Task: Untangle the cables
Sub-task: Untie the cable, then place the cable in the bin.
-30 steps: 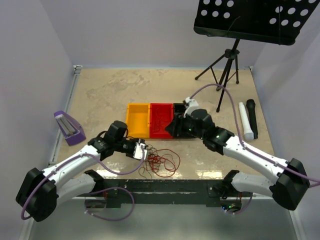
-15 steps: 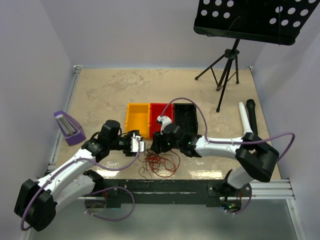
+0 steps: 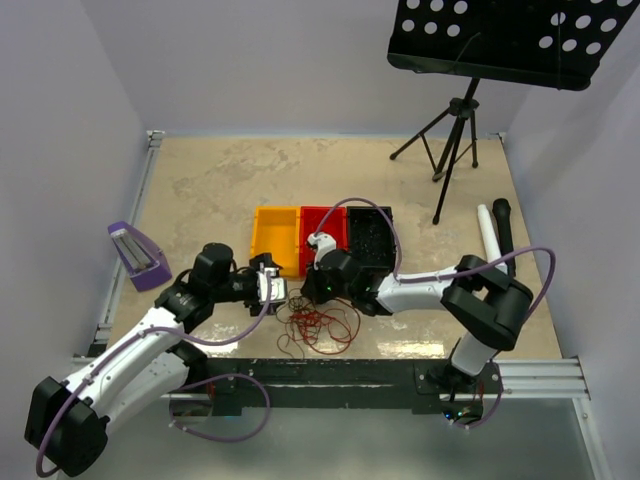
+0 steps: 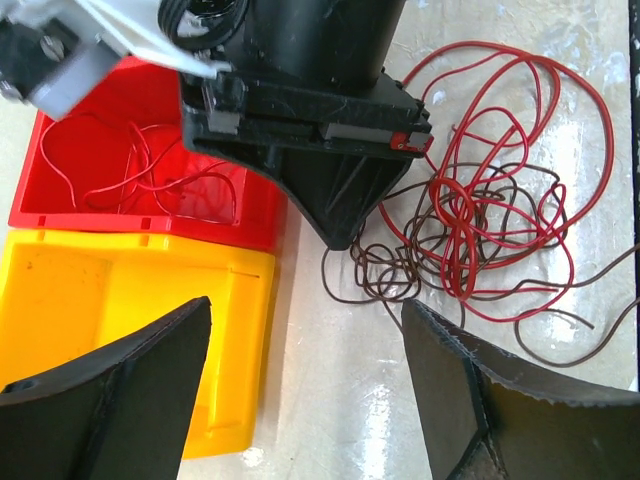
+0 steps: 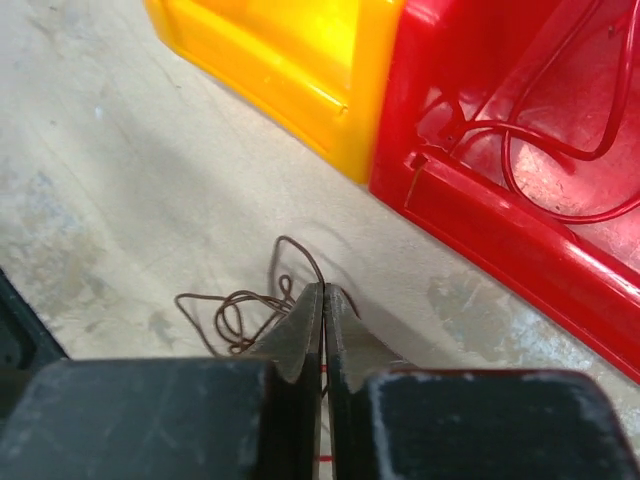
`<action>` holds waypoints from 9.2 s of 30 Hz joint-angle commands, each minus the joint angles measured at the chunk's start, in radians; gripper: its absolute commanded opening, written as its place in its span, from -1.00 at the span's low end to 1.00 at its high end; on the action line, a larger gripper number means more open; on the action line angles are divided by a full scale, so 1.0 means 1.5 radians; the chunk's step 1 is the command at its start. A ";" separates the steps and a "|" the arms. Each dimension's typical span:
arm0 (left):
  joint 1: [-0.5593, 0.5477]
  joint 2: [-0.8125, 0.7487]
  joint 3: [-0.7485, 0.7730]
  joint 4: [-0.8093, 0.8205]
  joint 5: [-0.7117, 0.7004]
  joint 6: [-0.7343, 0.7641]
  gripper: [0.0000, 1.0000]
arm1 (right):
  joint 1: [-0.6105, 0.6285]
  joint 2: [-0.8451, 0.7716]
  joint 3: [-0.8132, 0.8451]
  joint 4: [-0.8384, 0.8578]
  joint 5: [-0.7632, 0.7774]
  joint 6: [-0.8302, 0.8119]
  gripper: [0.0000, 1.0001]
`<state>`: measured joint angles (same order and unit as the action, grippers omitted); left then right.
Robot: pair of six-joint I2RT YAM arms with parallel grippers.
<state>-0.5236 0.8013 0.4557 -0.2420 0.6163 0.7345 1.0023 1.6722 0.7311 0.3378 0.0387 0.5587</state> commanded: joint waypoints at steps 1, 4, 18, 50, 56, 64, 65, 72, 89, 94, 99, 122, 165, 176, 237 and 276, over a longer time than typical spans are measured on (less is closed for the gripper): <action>0.004 -0.004 -0.007 0.044 -0.010 -0.045 0.64 | 0.010 -0.079 0.004 0.049 0.016 -0.005 -1.00; 0.004 0.003 -0.007 0.068 -0.016 -0.071 0.69 | 0.015 -0.164 -0.017 0.044 0.013 -0.009 -1.00; 0.007 0.032 0.057 0.162 0.078 -0.205 0.77 | 0.070 -0.336 -0.041 -0.034 0.020 -0.006 -1.00; 0.005 0.042 0.140 -0.055 0.244 -0.037 -0.13 | 0.074 -0.352 0.020 -0.065 0.021 -0.037 -1.00; 0.006 0.046 0.131 -0.057 0.231 -0.019 -0.26 | 0.076 -0.374 0.010 -0.068 0.029 -0.029 -1.00; 0.007 0.068 0.048 -0.040 0.022 0.040 0.15 | 0.077 -0.383 -0.074 -0.075 0.049 0.001 -0.43; 0.010 0.069 0.042 -0.038 0.007 0.039 0.15 | 0.078 -0.377 -0.093 -0.062 0.044 0.010 -0.30; 0.058 0.089 0.042 -0.104 0.034 0.117 0.23 | 0.127 -0.258 -0.135 0.012 0.057 0.038 0.25; 0.055 0.114 -0.039 -0.249 0.061 0.870 0.32 | 0.131 -0.211 -0.146 0.054 0.074 0.066 0.22; 0.055 0.116 -0.091 -0.181 0.071 0.945 0.14 | 0.130 -0.232 -0.161 0.059 0.081 0.082 0.21; 0.051 0.128 -0.129 -0.110 0.066 1.005 -0.07 | 0.130 -0.240 -0.163 0.060 0.076 0.091 0.19; 0.046 -0.126 0.009 -0.207 0.095 0.755 -1.00 | 0.130 -0.074 -0.161 0.092 0.082 0.135 0.18; 0.047 0.054 0.303 0.136 -0.124 -0.347 -1.00 | 0.139 -0.338 -0.188 -0.084 0.205 0.225 -0.07; 0.052 0.121 0.212 0.207 -0.216 -0.507 -1.00 | 0.140 -0.445 -0.206 -0.127 0.239 0.242 -0.09; 0.059 0.211 -0.002 0.430 -0.389 -0.495 -1.00 | 0.139 -0.468 -0.195 -0.164 0.268 0.259 -0.10; 0.012 0.031 0.023 0.050 0.133 -0.018 0.72 | 0.139 -0.443 -0.179 -0.149 0.262 0.257 -0.02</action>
<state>-0.4503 0.8856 0.5728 0.0345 0.5541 0.3912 1.2060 1.0069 0.4469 0.0780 0.4278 0.9245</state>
